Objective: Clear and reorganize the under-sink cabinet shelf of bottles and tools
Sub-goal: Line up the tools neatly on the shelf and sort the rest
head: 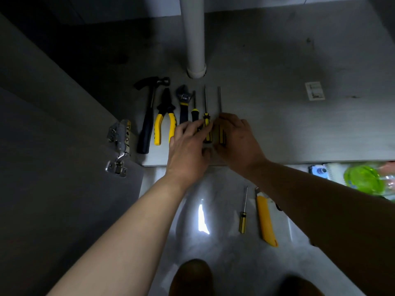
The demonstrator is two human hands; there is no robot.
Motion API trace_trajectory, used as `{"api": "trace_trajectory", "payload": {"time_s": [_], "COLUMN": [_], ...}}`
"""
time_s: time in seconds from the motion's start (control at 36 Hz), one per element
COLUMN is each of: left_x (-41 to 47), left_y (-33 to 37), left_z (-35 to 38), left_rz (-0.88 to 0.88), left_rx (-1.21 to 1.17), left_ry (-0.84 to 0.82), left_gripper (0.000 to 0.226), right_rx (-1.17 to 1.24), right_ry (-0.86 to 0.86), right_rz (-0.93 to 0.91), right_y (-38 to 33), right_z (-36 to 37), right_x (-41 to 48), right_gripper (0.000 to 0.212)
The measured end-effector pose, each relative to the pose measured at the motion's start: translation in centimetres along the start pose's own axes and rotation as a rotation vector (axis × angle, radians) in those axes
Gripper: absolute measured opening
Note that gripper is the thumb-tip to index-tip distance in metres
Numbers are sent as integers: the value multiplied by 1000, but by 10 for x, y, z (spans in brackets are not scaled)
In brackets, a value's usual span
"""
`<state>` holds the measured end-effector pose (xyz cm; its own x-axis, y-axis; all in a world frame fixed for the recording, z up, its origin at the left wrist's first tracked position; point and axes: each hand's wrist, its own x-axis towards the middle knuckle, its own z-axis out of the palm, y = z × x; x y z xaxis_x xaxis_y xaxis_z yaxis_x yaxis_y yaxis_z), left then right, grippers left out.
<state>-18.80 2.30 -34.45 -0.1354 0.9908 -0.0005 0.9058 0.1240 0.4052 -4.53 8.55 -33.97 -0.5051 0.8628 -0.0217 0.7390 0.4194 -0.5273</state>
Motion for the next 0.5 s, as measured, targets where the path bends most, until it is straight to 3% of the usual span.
{"api": "trace_trajectory", "payload": {"time_s": [0.5], "left_x": [-5], "left_y": [1], "left_z": [3], "left_rz": [21], "left_rx": [117], "left_ry": [152], "left_gripper": [57], "right_rx": [28], "right_ry": [-39], "right_rz": [-99], "right_y": [9], "right_z": [-9], "right_x": [-13], "right_gripper": [69]}}
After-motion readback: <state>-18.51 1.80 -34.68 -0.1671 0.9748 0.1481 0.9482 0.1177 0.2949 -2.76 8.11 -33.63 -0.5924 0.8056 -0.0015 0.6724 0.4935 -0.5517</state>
